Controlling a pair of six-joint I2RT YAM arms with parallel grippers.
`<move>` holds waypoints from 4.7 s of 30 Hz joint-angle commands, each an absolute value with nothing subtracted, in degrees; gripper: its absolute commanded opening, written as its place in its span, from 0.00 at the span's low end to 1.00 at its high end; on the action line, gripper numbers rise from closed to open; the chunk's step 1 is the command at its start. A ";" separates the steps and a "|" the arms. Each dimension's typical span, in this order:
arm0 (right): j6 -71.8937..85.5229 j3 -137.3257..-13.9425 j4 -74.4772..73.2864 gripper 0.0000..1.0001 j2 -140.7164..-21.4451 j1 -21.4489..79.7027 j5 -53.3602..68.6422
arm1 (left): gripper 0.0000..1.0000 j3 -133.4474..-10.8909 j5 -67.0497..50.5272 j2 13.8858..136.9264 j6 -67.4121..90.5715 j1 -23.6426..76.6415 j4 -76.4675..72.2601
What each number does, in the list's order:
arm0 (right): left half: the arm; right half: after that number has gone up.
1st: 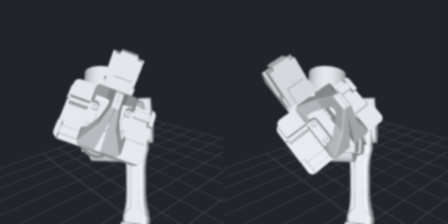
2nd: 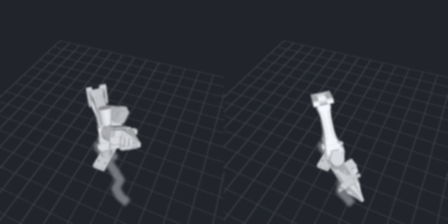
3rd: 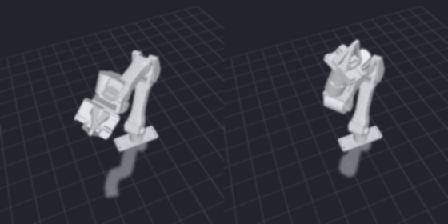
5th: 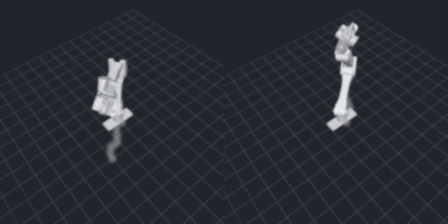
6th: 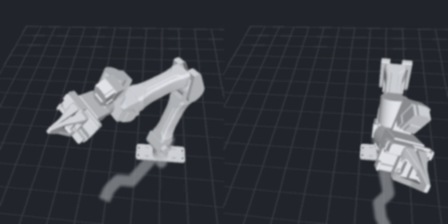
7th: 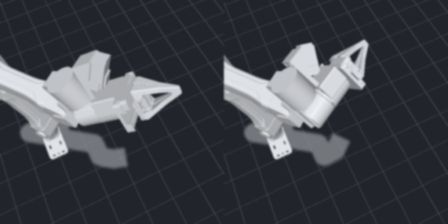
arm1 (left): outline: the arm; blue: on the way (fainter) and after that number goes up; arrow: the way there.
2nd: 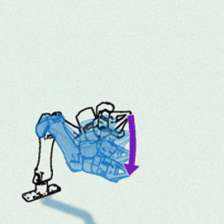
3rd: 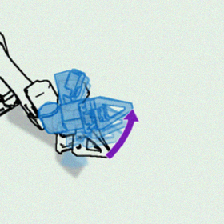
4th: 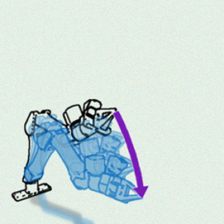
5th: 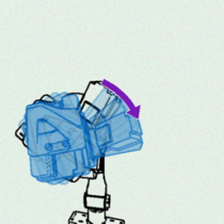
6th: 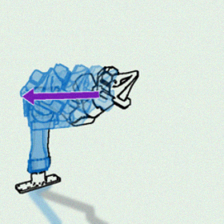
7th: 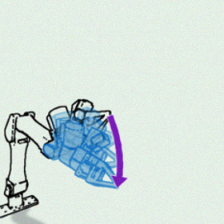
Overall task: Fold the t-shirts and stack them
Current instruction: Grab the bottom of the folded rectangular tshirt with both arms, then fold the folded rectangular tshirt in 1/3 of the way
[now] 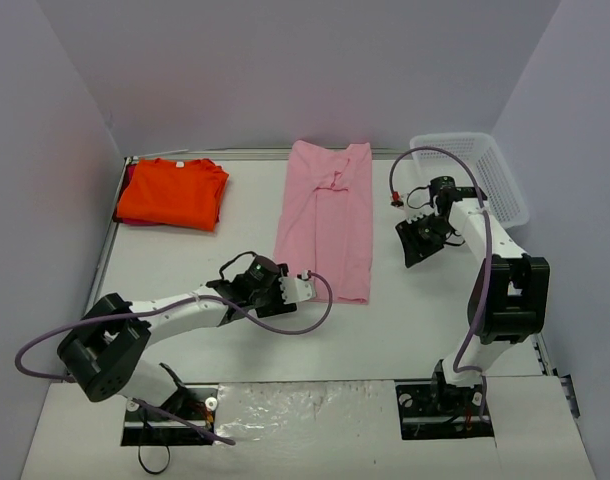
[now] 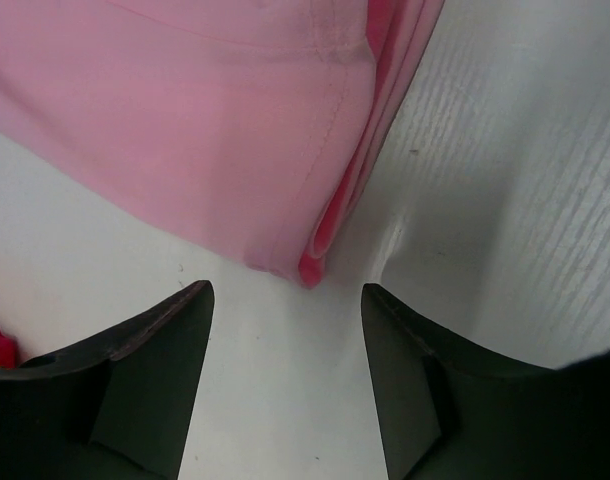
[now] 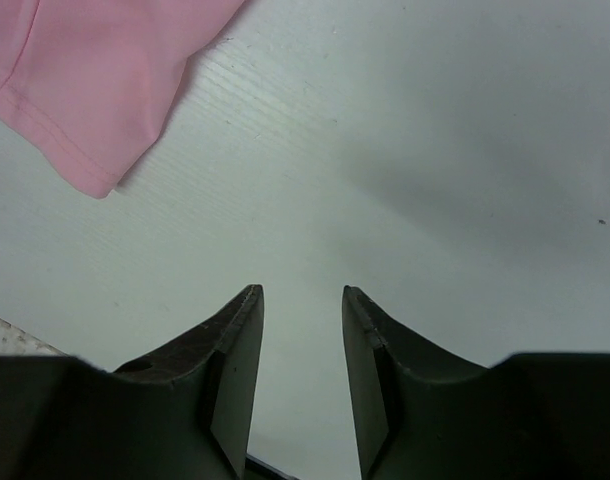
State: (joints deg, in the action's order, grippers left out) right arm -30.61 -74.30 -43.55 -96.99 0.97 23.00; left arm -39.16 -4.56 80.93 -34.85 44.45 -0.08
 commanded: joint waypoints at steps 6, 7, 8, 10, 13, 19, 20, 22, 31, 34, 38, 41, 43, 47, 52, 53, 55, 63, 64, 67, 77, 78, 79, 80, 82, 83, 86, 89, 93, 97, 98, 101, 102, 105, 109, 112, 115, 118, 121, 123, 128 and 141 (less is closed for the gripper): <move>-30.50 -73.30 -45.00 0.34 -94.31 0.26 24.52 | 0.60 -43.15 -4.84 84.28 -37.88 45.26 -0.09; -30.59 -73.21 -44.91 0.34 -94.31 0.26 24.61 | 0.60 -43.76 -4.57 85.51 -38.14 45.35 -0.09; -30.59 -73.13 -44.91 0.34 -94.22 0.26 24.61 | 0.60 -43.94 -4.31 85.95 -38.49 45.35 -0.09; -30.67 -72.95 -44.91 0.34 -93.87 0.26 24.87 | 0.60 -44.47 -3.61 87.35 -38.85 45.61 -0.09; -30.94 -72.77 -44.83 0.34 -93.43 0.26 25.22 | 0.55 -45.61 -2.90 88.94 -38.94 45.88 2.02; -31.20 -72.51 -44.82 0.34 -92.99 0.26 25.49 | 0.06 -46.93 -2.55 89.91 -38.50 45.97 3.33; -31.20 -72.51 -44.74 0.34 -92.81 0.26 25.66 | 0.03 -47.28 -2.90 90.00 -38.24 45.97 3.86; -31.29 -72.51 -44.91 0.34 -92.02 0.26 25.75 | 0.02 -48.16 -3.25 90.00 -37.80 45.97 5.09; -34.71 -72.77 -44.91 0.33 -87.19 2.64 30.93 | 0.02 -53.87 -10.27 88.42 -32.35 45.27 10.99; -35.33 -70.59 -42.20 0.36 -84.65 2.99 32.34 | 0.02 -56.50 -15.72 89.12 -29.71 42.72 14.32; -40.68 -62.77 -35.96 0.43 -77.46 5.26 32.70 | 0.03 -61.07 -20.82 90.44 -27.69 40.17 18.62; -46.12 -56.70 -32.44 0.44 -74.11 10.18 30.42 | 0.02 -63.10 -23.02 91.14 -26.28 38.94 19.95; -47.37 -52.66 -28.84 0.44 -72.60 13.44 29.10 | 0.02 -64.33 -26.00 91.67 -24.79 37.62 21.78; -47.81 -46.24 -21.55 0.48 -69.18 20.11 23.58 | 0.02 -66.18 -27.68 92.81 -24.17 37.00 23.55; -48.34 -42.02 -17.23 0.48 -69.26 25.74 20.66 | 0.02 -66.97 -27.42 94.39 -23.64 36.91 23.99; -48.43 -41.75 -16.88 0.48 -69.34 26.62 20.22 | 0.02 -66.97 -27.42 94.74 -23.64 36.91 23.99; -48.08 -41.57 -16.09 0.48 -70.04 28.38 19.95 | 0.02 -67.06 -27.33 95.27 -23.47 36.91 24.00; -48.34 -41.75 -13.10 0.48 -75.40 31.37 17.59 | 0.02 -67.06 -29.00 96.59 -21.63 36.39 23.64; -48.69 -41.66 -12.57 0.48 -76.02 31.64 17.14 | 0.02 -66.89 -29.26 96.50 -21.53 36.21 23.64; -48.95 -41.22 -12.22 0.48 -78.56 32.25 16.26 | 0.02 -66.45 -29.53 96.24 -21.44 35.68 23.29; -49.48 -40.78 -12.31 0.48 -82.88 33.31 14.15 | 0.02 -65.13 -30.41 95.62 -21.36 34.72 22.68; -49.57 -40.69 -12.22 0.48 -83.14 33.31 13.98 | 0.02 -65.13 -30.41 95.62 -21.36 34.63 22.50; -49.66 -40.52 -12.22 0.48 -83.49 33.31 13.89 | 0.02 -65.04 -30.58 95.62 -21.27 34.54 22.41; -49.48 -40.52 -12.22 0.47 -83.84 33.31 13.63 | 0.02 -65.04 -30.85 95.62 -21.18 34.45 22.41; -49.31 -40.34 -12.22 0.43 -84.90 33.31 13.36 | 0.02 -64.86 -30.85 95.71 -21.09 34.28 22.32; -49.22 -40.25 -12.13 0.42 -85.25 33.40 13.19 | 0.03 -64.86 -30.94 95.71 -21.09 34.28 22.24; -49.22 -39.99 -12.22 0.39 -85.87 33.40 12.57 | 0.02 -64.86 -31.38 95.71 -20.92 33.84 22.32; -49.04 -39.73 -12.04 0.34 -85.96 33.49 12.13 | 0.02 -64.86 -31.81 95.80 -20.83 33.49 22.41; -48.43 -39.38 -11.87 0.19 -86.04 33.57 11.86 | 0.02 -64.95 -32.08 95.98 -20.83 33.49 22.41; -47.99 -39.37 -12.30 0.04 -85.08 33.66 11.69 | 0.02 -65.65 -32.08 96.24 -21.00 33.40 23.11; -47.90 -39.37 -12.65 0.03 -84.82 33.66 11.95 | 0.02 -65.83 -32.25 96.24 -21.09 33.40 23.29; -47.81 -40.78 -15.11 0.00 -82.89 33.66 13.36 | 0.02 -66.62 -31.73 95.98 -21.44 33.49 24.34; -47.73 -42.00 -16.86 0.00 -82.45 33.66 13.71 | 0.02 -66.71 -31.64 95.45 -21.71 33.49 24.69; -47.37 -45.25 -21.68 0.00 -81.48 33.66 16.08 | 0.02 -66.97 -32.17 93.53 -22.85 33.49 25.75; -47.28 -48.25 -26.89 0.00 -79.90 33.66 19.68 | 0.02 -68.11 -33.39 92.20 -26.18 33.75 31.53; -47.81 -49.57 -30.31 0.00 -78.76 33.66 21.62 | 0.02 -66.63 -35.07 89.48 -28.91 34.10 34.71; -48.08 -51.49 -34.27 0.00 -77.00 33.75 23.64 | 0.02 -63.20 -37.00 85.35 -31.98 34.28 36.82; -49.22 -53.34 -39.53 0.00 -75.68 33.66 26.62 | 0.02 -61.44 -40.33 82.01 -36.46 34.45 41.38; -50.62 -54.23 -42.09 0.00 -75.06 33.66 28.56 | 0.02 -61.26 -42.54 79.98 -40.16 34.72 46.31; -51.94 -55.45 -45.34 0.00 -75.06 33.66 29.96 | 0.02 -61.61 -43.41 78.93 -42.26 34.98 49.55; -53.96 -58.44 -49.13 0.00 -74.71 33.57 30.67 | 0.02 -62.93 -44.56 78.48 -44.12 36.03 53.69; -55.72 -65.21 -49.22 0.00 -79.45 31.82 29.71 | 0.02 -68.81 -34.28 82.09 -37.53 35.78 44.83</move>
